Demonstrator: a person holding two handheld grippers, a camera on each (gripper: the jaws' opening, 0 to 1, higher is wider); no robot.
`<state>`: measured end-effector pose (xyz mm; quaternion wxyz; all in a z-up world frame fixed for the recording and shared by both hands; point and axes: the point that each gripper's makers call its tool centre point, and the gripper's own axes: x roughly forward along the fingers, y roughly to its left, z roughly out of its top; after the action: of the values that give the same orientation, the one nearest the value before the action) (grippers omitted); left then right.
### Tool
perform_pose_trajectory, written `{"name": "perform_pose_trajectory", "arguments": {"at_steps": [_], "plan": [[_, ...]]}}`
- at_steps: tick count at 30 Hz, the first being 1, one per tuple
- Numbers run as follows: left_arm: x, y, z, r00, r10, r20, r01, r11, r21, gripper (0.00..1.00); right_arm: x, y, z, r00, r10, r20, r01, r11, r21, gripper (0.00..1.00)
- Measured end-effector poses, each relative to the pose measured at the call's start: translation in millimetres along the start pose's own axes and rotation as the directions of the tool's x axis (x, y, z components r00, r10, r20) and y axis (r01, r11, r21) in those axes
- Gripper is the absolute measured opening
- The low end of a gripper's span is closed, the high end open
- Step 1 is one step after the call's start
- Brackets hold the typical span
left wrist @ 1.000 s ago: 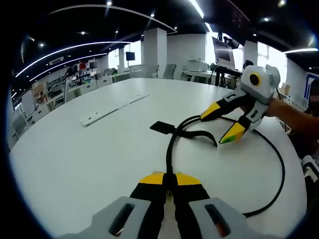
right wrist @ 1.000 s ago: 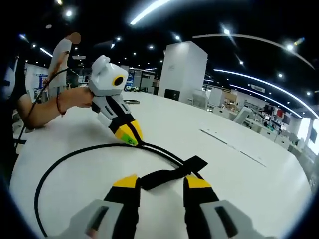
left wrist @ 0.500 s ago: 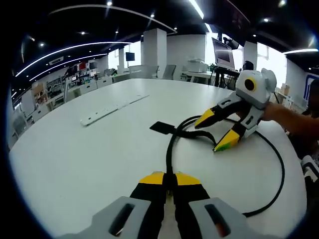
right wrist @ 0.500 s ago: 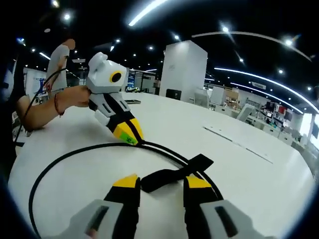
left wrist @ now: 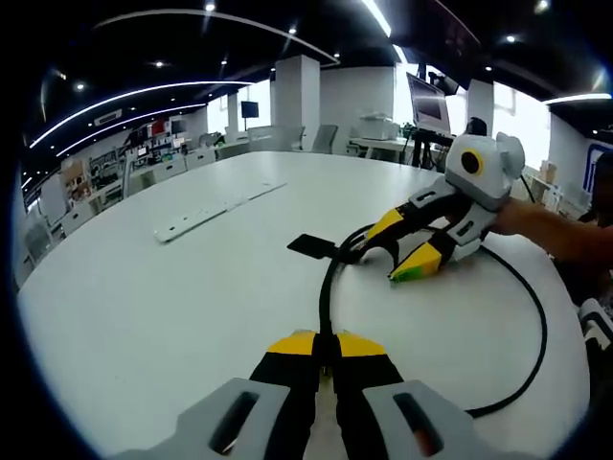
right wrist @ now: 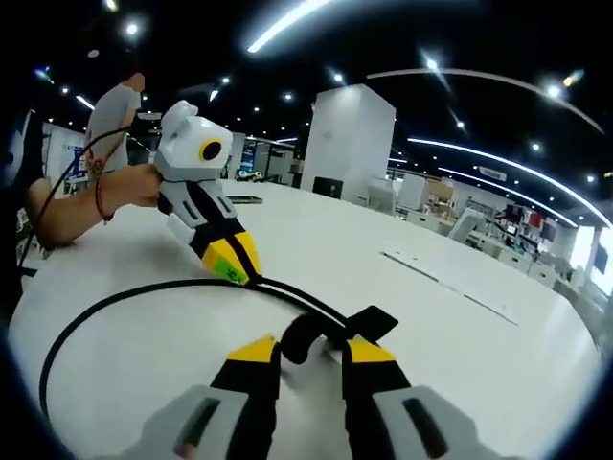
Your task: Find the charging cable on the desk, coil it up and secure with Velcro.
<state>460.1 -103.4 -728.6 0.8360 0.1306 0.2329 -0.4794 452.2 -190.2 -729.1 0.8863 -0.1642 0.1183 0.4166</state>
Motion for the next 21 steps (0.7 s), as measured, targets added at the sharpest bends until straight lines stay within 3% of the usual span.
{"name": "perform_pose_trajectory", "arguments": {"at_steps": [21], "plan": [[0.2,0.2,-0.3,1.000,-0.003,0.003,0.003,1.000,0.000,0.06,3.2,-5.6,8.3,0.999,-0.024,0.028,0.025,0.998,-0.064,0.21]]}}
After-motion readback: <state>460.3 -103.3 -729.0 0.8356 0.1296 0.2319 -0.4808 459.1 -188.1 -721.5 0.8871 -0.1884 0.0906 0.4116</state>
